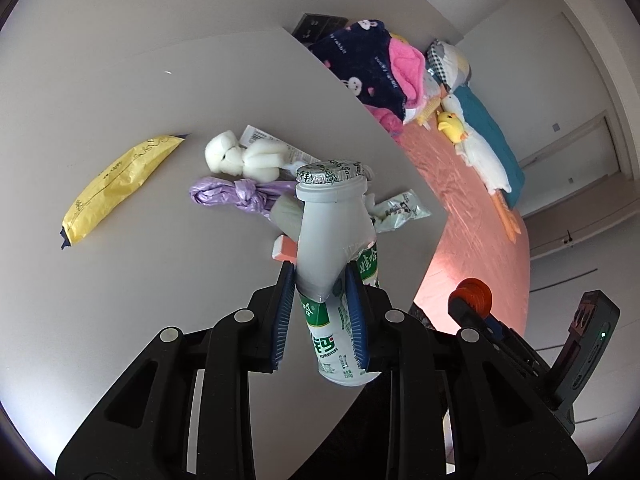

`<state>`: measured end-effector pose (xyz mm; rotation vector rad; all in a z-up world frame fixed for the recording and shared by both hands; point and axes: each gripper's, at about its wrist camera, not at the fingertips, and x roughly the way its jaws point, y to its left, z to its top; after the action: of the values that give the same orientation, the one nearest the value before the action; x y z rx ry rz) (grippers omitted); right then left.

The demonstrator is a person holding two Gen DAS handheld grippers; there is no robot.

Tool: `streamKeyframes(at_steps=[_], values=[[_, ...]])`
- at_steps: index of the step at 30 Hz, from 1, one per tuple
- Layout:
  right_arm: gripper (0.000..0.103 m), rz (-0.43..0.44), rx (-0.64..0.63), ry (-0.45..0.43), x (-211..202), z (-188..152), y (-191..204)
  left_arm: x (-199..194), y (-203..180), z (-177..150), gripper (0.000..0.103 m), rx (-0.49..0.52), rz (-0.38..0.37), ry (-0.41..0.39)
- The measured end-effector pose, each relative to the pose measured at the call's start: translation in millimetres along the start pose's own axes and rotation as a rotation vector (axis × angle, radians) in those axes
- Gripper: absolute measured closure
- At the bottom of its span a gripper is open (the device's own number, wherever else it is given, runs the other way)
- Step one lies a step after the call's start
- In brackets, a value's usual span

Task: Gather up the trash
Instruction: 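Carry the bottle and cap over the trash bag and release both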

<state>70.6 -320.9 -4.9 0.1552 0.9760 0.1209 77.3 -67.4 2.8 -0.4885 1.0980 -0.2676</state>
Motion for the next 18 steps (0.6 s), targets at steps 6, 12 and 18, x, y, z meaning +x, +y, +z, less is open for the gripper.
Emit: streamKeyframes(at_steps=[6, 12, 18], values=[[0.064, -0.019, 0.035, -0.022, -21.9, -11.2, -15.8, 5.4, -29.3, -9.2, 0.077, 0.067, -0.035, 0.030], [0.064, -0.048, 0.066, -0.042, -43.0, -21.3, -35.9, 15.7, -59.4, -18.2, 0.077, 0.124, -0.072, 0.062], [0.064, -0.082, 0.109, -0.060, -62.2, -31.7, -60.0, 28.6, -89.1, -25.6, 0.077, 0.180, -0.100, 0.095]])
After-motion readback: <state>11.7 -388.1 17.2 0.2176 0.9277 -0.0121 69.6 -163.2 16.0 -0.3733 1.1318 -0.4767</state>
